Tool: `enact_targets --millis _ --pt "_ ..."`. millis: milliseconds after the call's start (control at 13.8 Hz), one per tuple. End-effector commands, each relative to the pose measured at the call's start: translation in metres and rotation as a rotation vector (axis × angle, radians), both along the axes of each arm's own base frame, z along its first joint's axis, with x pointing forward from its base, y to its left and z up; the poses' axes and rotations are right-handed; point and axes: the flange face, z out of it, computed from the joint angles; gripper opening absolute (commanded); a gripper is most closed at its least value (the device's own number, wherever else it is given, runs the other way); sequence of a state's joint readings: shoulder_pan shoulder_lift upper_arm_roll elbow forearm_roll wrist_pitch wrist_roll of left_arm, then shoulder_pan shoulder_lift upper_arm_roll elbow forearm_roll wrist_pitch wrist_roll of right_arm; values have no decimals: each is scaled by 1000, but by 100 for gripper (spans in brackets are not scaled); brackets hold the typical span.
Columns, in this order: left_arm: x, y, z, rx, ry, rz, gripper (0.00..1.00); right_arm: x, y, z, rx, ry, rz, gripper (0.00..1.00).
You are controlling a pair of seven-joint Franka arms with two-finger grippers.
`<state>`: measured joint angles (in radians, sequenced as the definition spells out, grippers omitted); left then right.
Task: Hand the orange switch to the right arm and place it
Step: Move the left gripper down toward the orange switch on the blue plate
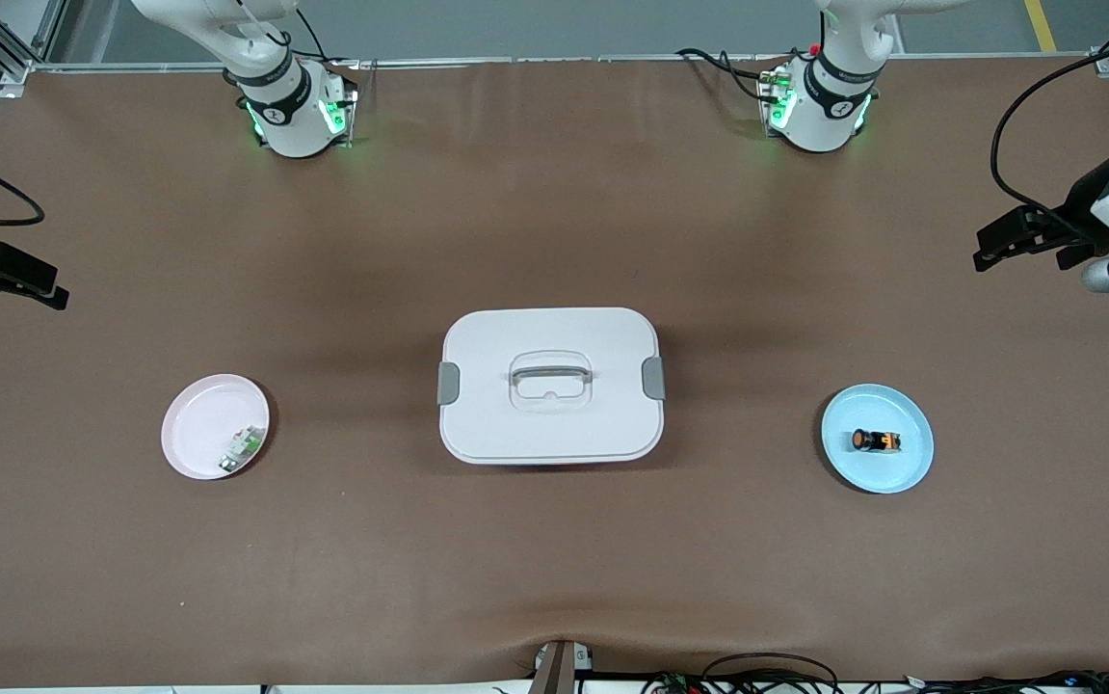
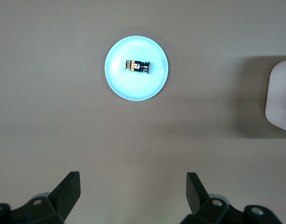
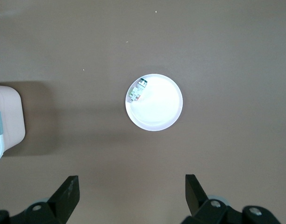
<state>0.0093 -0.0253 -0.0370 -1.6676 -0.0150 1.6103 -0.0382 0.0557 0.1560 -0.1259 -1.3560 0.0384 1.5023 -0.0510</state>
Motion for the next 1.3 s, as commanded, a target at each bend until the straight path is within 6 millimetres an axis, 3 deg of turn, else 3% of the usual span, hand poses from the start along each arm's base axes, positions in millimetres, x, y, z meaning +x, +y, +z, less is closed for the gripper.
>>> enact_targets --millis 0,434,723,1012,1228 --pt "0 3 4 -4 6 -18 100 -6 2 5 -7 -9 7 100" --pt "1 14 4 -17 6 7 100 -6 0 5 -7 -9 4 100" --pt "10 38 -19 -19 47 46 100 -6 -5 4 -8 -8 -2 100" --pt "40 49 -74 -15 72 -24 100 -7 -5 3 -7 -3 -2 100" --pt "64 71 -118 -23 56 -51 100 -6 -9 2 -6 -6 -8 100"
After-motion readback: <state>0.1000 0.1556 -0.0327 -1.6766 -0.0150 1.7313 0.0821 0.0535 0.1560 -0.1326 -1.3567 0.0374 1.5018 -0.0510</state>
